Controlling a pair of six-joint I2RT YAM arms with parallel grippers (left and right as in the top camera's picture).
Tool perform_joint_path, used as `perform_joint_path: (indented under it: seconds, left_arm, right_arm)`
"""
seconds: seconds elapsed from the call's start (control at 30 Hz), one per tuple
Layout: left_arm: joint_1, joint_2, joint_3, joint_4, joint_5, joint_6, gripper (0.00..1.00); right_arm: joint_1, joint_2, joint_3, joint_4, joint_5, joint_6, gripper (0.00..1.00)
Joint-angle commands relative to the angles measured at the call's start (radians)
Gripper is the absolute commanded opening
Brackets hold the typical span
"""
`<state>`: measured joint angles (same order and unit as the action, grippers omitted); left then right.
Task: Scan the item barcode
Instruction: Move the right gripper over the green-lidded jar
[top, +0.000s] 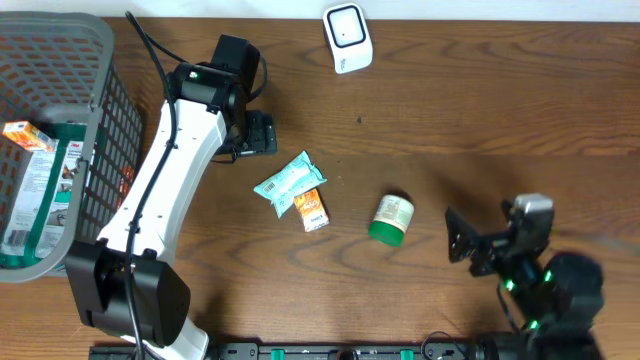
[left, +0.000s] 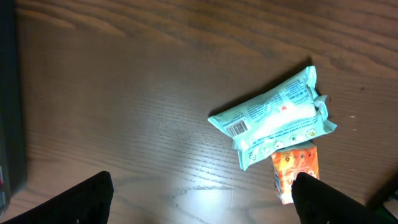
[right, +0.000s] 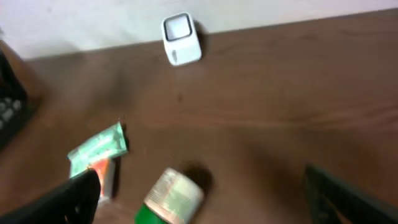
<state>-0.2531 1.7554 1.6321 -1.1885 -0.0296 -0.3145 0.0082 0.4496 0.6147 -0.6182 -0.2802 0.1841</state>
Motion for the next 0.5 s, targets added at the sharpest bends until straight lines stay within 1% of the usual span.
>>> perform_joint_path:
  seconds: [0.0,0.03,0.1,0.17,0.23,0.27,0.3,0.33,0.4,0.43,0.47]
  left_arm:
    - [0.002,0.003,0.002,-0.004,-0.009,0.002,0.92]
    - [0.002,0.003,0.002,-0.004,-0.009,0.002,0.92]
    - [0.002,0.003,0.002,-0.004,-0.009,0.002,0.93]
    - [0.002,0.003,0.002,-0.004,-0.009,0.002,0.92]
    - [0.002,0.003,0.002,-0.004,-0.009,0.002,0.92]
    - [0.002,0.003,0.002,-0.004,-0.009,0.002,0.92]
    - [0.002,0.003,0.002,-0.004,-0.009,0.002,0.92]
    - [0.002,0.003,0.002,-0.004,-0.009,0.002,0.93]
    - [0.002,0.003,0.002,-0.004,-0.009,0.002,0.93]
    - [0.002,0.003,0.002,-0.004,-0.009,0.002,0.93]
    - [0.002,0.003,0.002,-0.004,-0.009,0.002,0.93]
  right_arm:
    - [0.013,0.258,0.23,-0.198,-0.008,0.021,0.99]
    - [0.036,0.373,0.329,-0.306,-0.029,0.021,0.99]
    - [0.074,0.5,0.419,-0.4,-0.096,0.021,0.99]
    - [0.117,0.633,0.466,-0.402,-0.272,0.021,0.99]
    - [0.144,0.724,0.455,-0.392,-0.388,0.04,0.99]
    - [0.161,0.776,0.449,-0.389,-0.405,0.042,0.96]
    - [0.176,0.817,0.446,-0.389,-0.379,0.064,0.7]
    - [0.198,0.864,0.44,-0.389,-0.307,0.121,0.64]
    - [0.239,0.929,0.429,-0.387,-0.128,0.235,0.65]
    - [0.269,0.964,0.426,-0.383,-0.033,0.283,0.7]
    - [0.296,0.992,0.426,-0.375,0.019,0.316,0.77]
